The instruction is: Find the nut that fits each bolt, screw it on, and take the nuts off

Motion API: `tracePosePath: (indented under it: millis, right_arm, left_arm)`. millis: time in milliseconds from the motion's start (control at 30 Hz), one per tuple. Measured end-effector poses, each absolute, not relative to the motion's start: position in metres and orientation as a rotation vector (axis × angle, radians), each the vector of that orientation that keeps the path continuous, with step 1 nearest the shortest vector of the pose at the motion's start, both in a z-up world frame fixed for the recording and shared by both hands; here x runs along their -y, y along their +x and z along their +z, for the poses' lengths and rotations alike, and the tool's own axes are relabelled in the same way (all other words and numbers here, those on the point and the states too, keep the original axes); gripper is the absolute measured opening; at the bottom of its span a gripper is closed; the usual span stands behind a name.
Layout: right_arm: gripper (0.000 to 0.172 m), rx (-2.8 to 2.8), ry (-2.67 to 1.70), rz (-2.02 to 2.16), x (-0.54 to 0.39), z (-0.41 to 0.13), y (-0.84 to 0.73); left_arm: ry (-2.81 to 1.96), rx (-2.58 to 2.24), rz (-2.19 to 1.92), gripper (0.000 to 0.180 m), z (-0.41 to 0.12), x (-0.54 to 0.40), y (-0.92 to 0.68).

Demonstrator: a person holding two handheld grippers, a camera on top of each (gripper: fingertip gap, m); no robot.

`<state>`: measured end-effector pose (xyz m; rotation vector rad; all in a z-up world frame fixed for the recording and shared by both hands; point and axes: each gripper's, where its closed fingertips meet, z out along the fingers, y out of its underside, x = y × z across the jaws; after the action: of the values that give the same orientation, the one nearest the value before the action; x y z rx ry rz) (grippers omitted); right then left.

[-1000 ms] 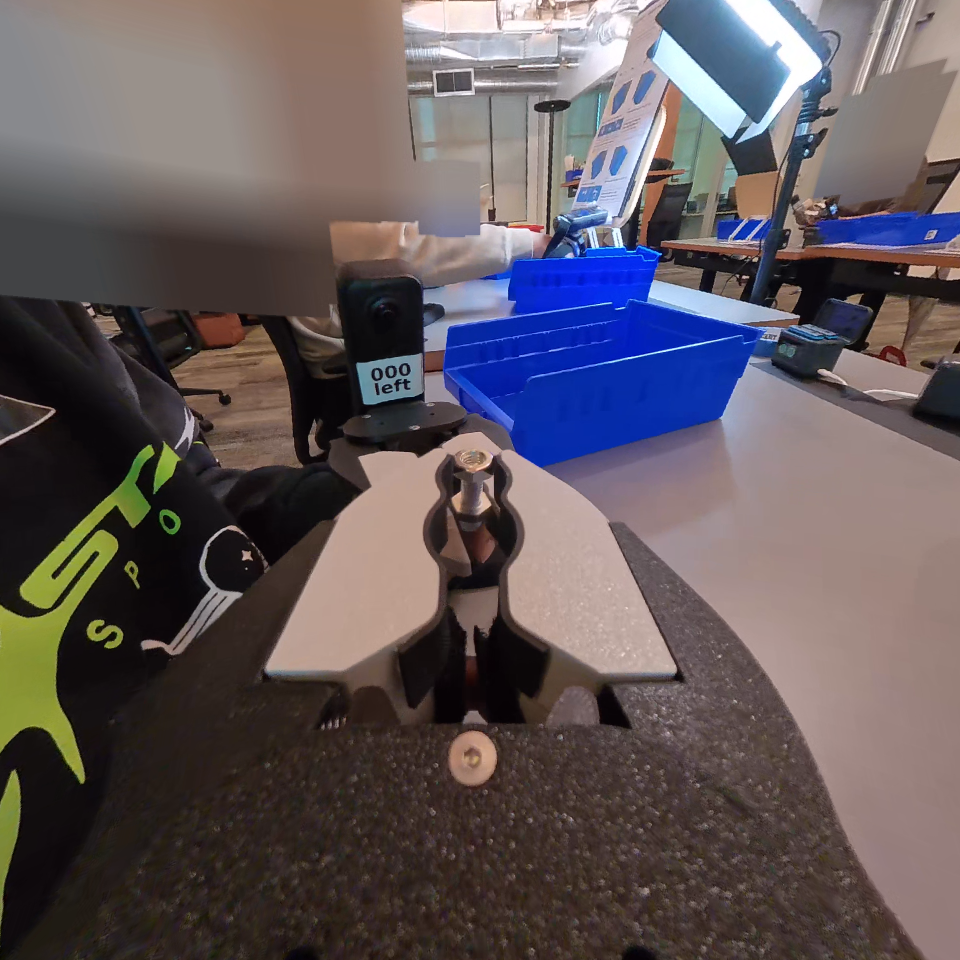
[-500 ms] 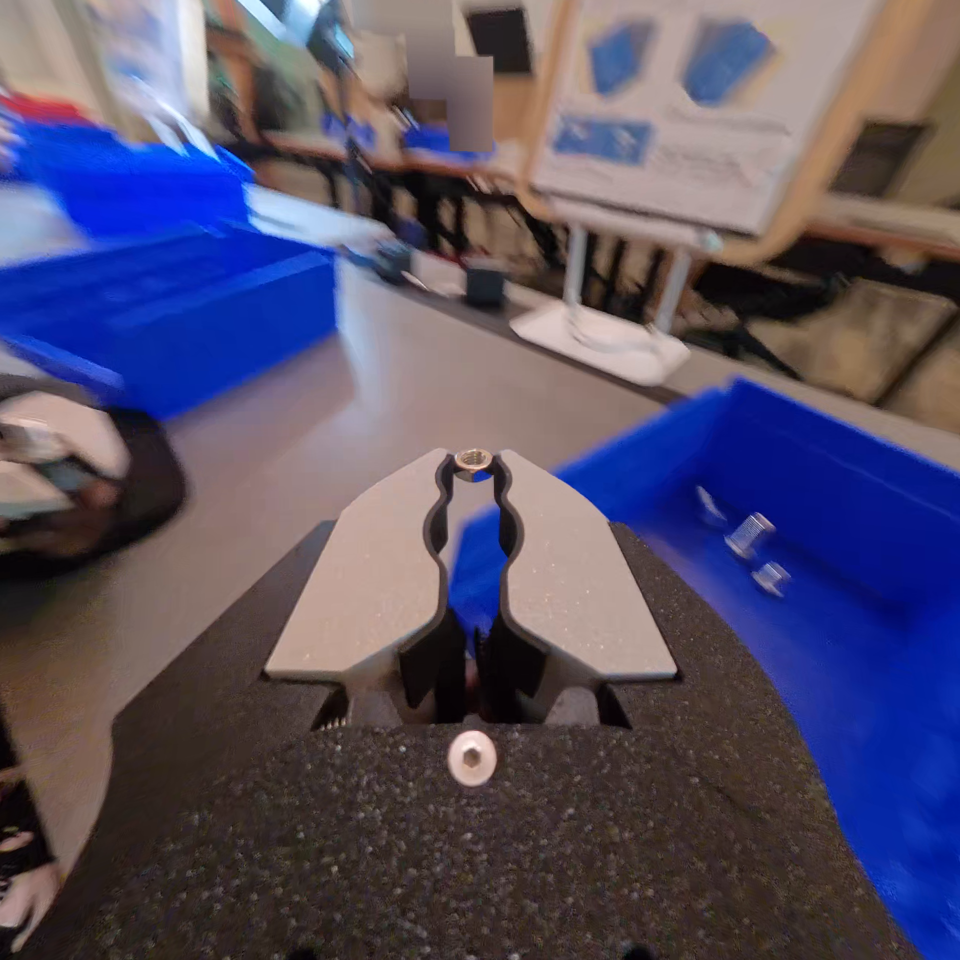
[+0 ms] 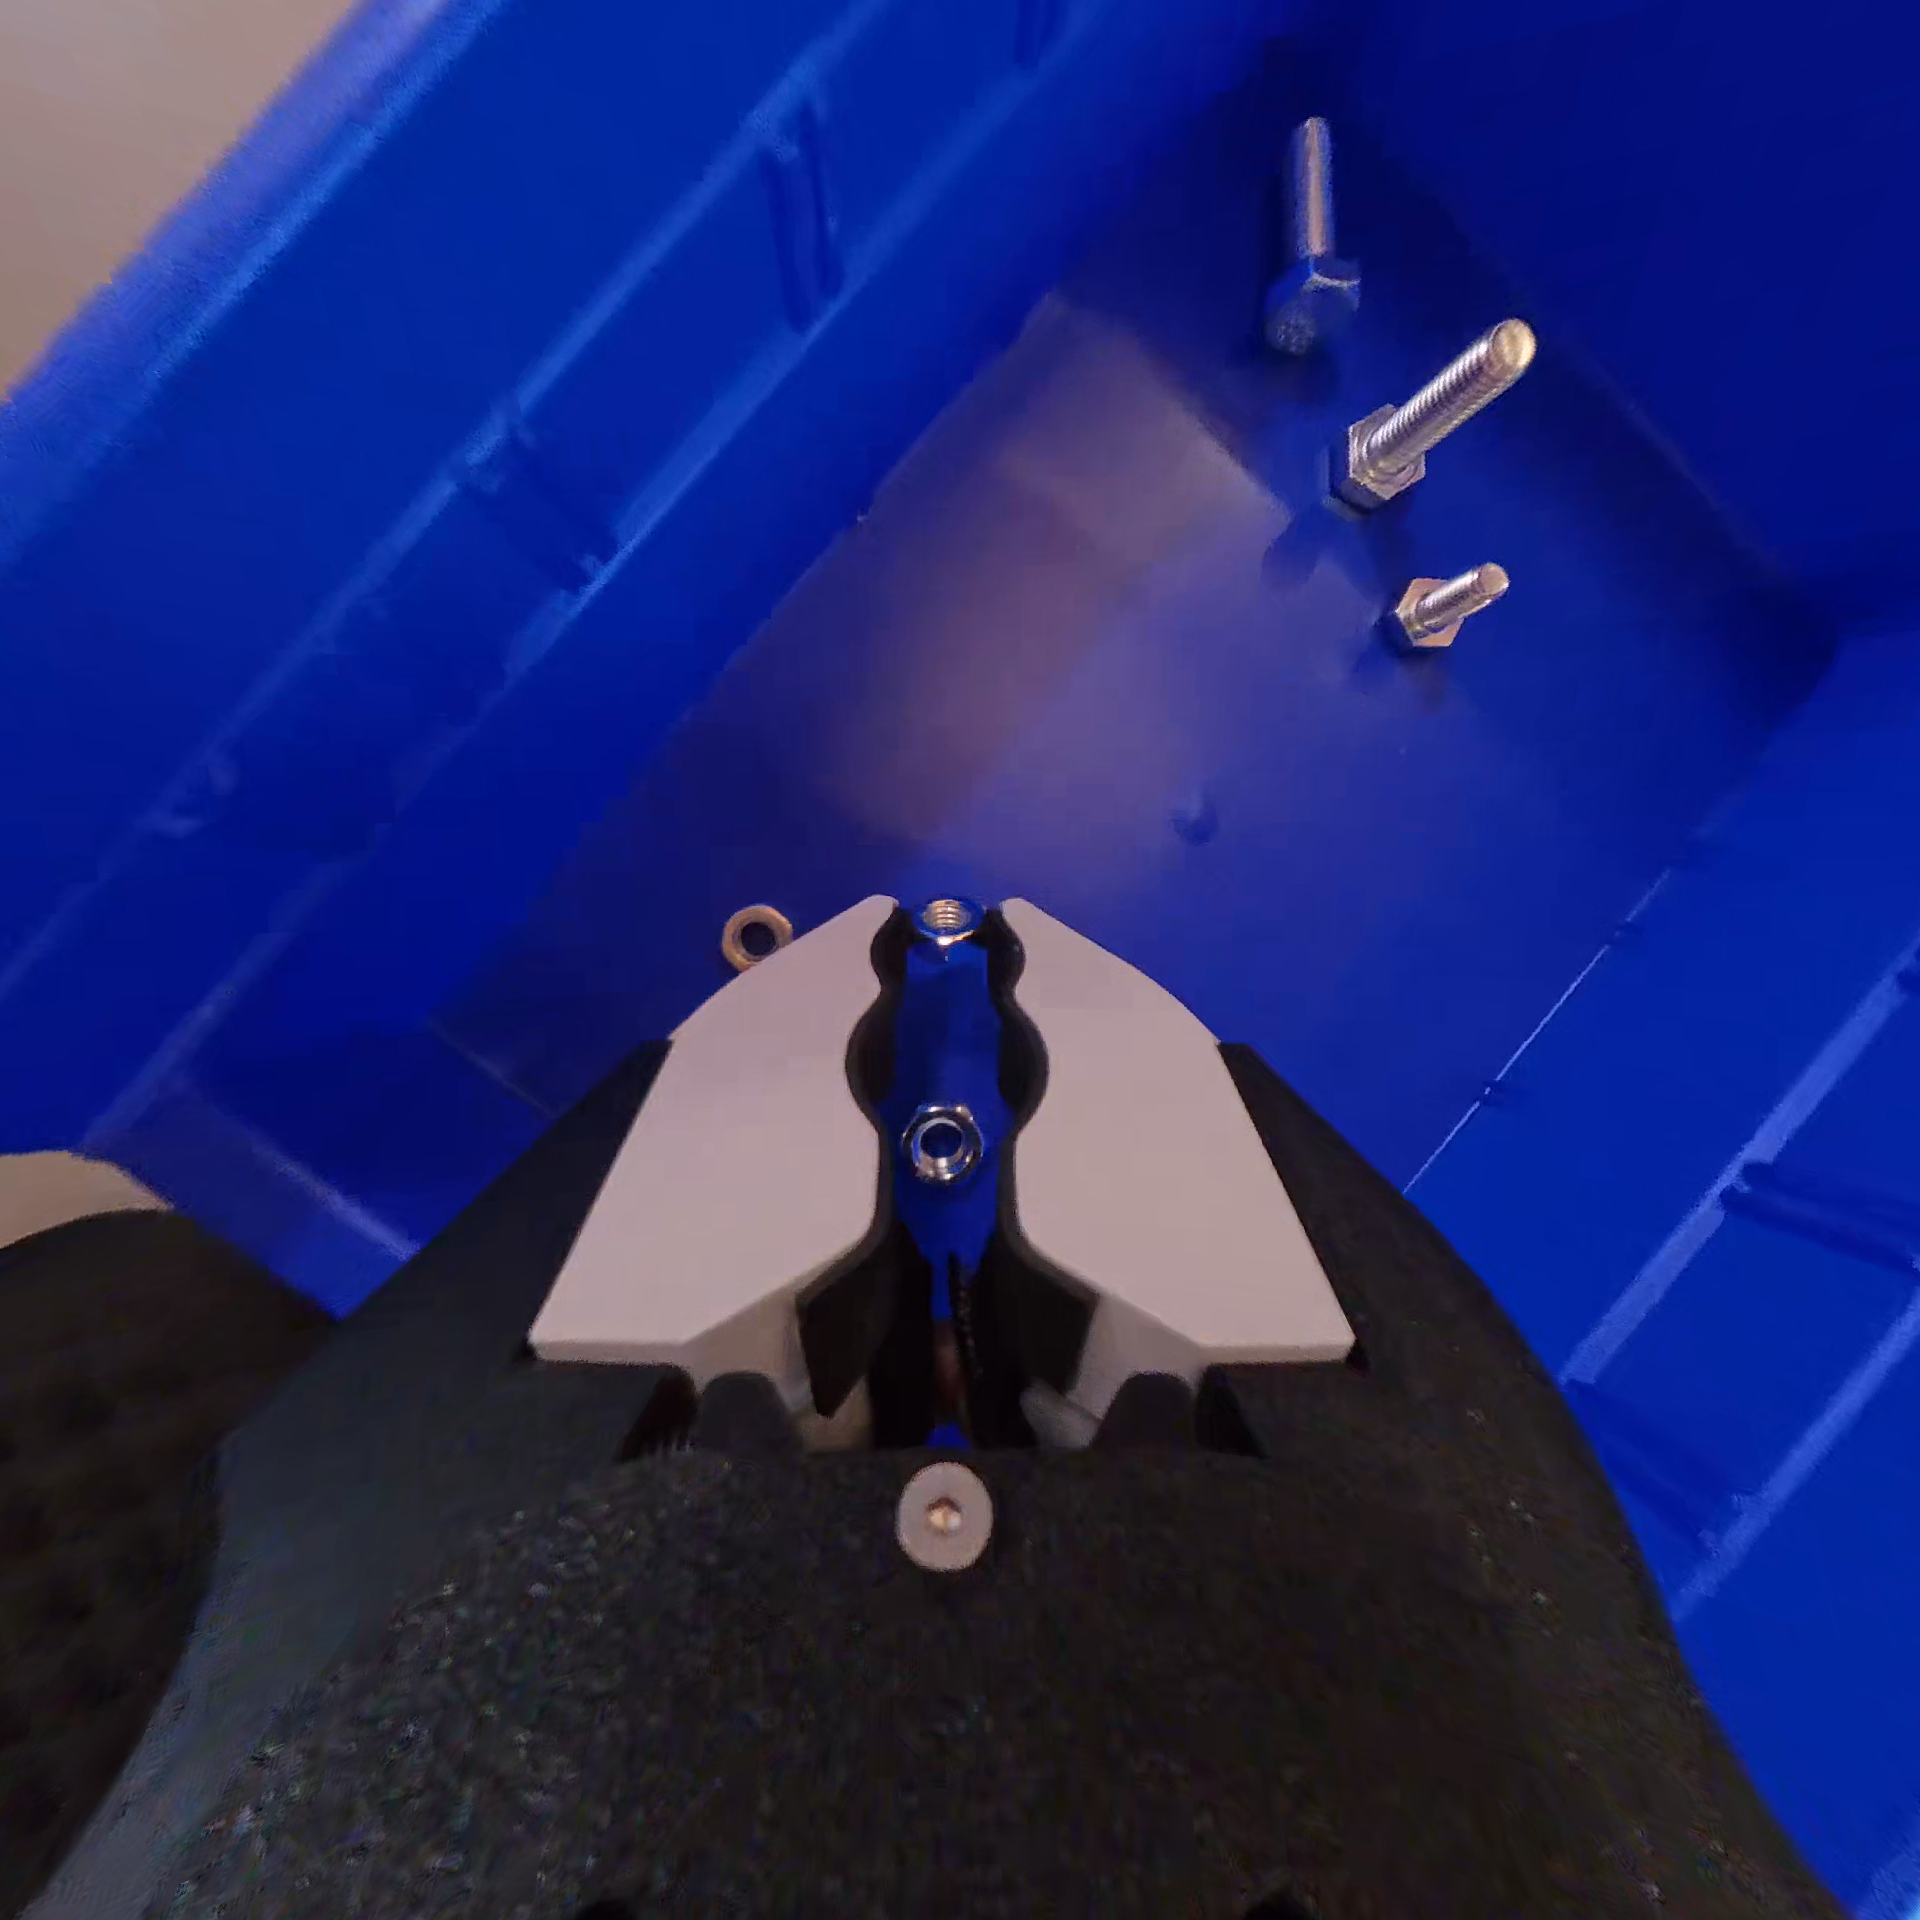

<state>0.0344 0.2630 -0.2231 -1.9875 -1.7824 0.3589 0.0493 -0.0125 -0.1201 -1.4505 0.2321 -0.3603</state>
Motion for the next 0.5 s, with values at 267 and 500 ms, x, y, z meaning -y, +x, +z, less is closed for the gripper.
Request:
tracePosePath:
  millis: [267,500]
  right_arm:
    - [0.018,1.841,-2.067,0.31,-0.264,-0.24,0.041]
    - [0.024,1.672,-1.911,0.51,-0.258,-0.196,0.033]
  left_arm:
    - [-1.454,-0.232,-0.359,0.015,-0.121,0.012,0.049]
    - [-1.456,-0.223,-0.357,0.015,-0.121,0.012,0.048]
